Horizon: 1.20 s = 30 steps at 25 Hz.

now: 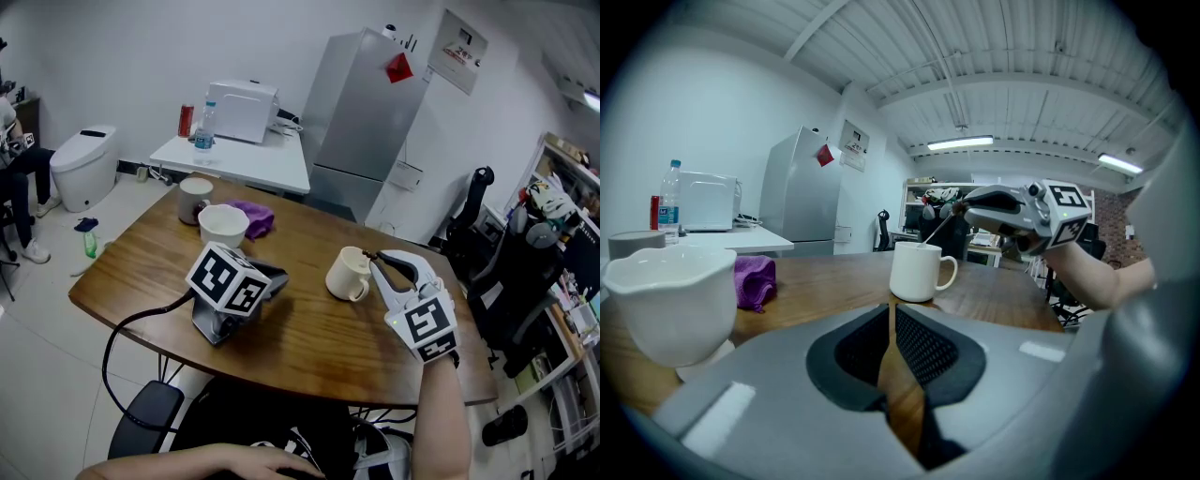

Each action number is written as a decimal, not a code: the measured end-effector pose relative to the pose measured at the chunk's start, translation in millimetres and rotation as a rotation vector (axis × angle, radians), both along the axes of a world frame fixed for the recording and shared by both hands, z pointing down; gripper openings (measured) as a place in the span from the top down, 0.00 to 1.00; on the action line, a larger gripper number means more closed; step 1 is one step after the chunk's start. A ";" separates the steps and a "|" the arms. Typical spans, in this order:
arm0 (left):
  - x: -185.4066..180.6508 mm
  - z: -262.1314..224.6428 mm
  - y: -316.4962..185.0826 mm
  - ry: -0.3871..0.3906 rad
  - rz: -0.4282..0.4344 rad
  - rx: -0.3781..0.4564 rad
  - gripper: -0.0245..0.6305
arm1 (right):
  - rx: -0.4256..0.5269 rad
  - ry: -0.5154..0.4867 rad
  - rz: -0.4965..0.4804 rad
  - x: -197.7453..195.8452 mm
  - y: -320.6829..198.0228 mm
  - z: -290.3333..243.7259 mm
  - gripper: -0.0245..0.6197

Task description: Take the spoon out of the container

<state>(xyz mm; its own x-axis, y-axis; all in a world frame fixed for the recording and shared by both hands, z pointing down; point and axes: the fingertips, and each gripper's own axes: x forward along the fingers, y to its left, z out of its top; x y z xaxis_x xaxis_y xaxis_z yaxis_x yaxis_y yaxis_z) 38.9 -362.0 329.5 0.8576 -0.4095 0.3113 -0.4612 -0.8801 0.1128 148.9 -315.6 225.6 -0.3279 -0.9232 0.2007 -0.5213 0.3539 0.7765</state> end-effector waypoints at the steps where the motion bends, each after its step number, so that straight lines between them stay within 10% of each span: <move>1: 0.4 0.4 0.0 0.000 0.000 0.000 0.93 | 0.012 0.004 -0.002 -0.6 1.3 -2.6 0.89; 11: -0.1 -1.2 -1.1 0.000 0.000 -0.001 0.93 | 0.136 -0.018 0.052 18.5 11.0 -34.8 0.89; 30: -1.8 -1.3 -0.8 -0.001 0.001 -0.001 0.93 | -0.081 0.205 0.240 97.0 12.2 73.9 0.89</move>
<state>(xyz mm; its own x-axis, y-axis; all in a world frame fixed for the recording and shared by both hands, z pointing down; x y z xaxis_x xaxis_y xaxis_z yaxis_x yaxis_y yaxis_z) 37.1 -362.7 328.2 0.8577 -0.4086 0.3121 -0.4606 -0.8803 0.1134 245.9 -303.4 299.4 -0.0476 -0.9476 0.3159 -0.4327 0.3046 0.8485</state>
